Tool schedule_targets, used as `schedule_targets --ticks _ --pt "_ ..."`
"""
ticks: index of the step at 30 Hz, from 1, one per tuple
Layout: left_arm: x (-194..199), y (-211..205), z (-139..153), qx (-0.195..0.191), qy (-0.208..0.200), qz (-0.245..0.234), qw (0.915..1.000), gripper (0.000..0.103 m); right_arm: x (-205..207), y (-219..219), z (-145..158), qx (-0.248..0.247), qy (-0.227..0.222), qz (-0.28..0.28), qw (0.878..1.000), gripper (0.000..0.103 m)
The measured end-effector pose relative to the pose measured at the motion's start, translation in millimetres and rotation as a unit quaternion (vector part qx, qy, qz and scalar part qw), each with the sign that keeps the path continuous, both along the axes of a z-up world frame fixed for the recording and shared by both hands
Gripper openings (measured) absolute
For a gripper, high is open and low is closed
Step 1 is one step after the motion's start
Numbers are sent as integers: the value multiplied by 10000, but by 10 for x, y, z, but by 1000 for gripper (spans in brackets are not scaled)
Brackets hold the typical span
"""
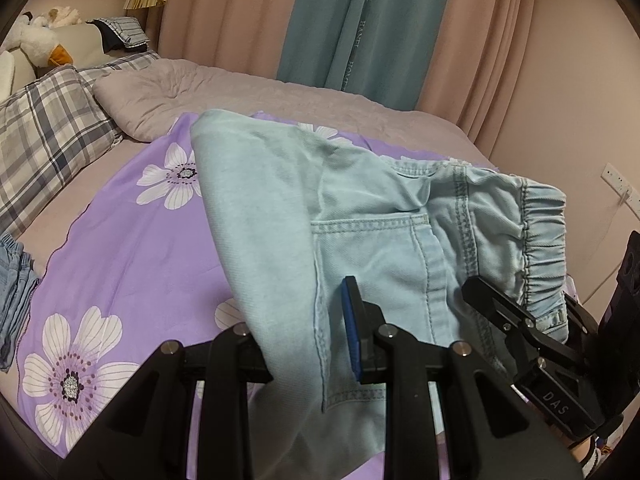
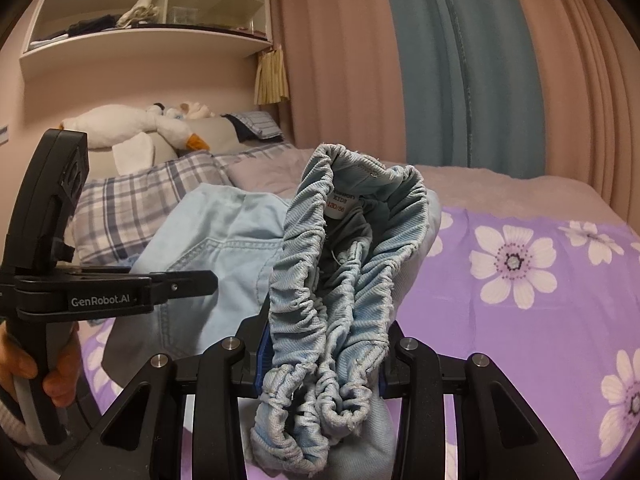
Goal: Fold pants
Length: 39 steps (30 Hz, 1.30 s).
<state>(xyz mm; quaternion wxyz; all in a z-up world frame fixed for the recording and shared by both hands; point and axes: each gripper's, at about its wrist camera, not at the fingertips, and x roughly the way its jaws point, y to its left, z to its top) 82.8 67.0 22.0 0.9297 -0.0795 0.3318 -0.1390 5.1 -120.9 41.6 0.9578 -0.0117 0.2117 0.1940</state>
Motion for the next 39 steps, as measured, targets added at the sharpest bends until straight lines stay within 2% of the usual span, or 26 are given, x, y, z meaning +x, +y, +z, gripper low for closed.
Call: schedule_targets --ticks 21,34,39 --pt "152 -138 -99 -84 106 -175 9998 23 68 -14 30 -179 164 -260 9994 40" --pt "373 -260 -163 213 158 -277 9993 23 221 -45 -33 -151 273 -348 9989 40" --pt "471 -313 -226 215 224 -366 9988 23 260 -61 -68 -130 337 -438 9984 40"
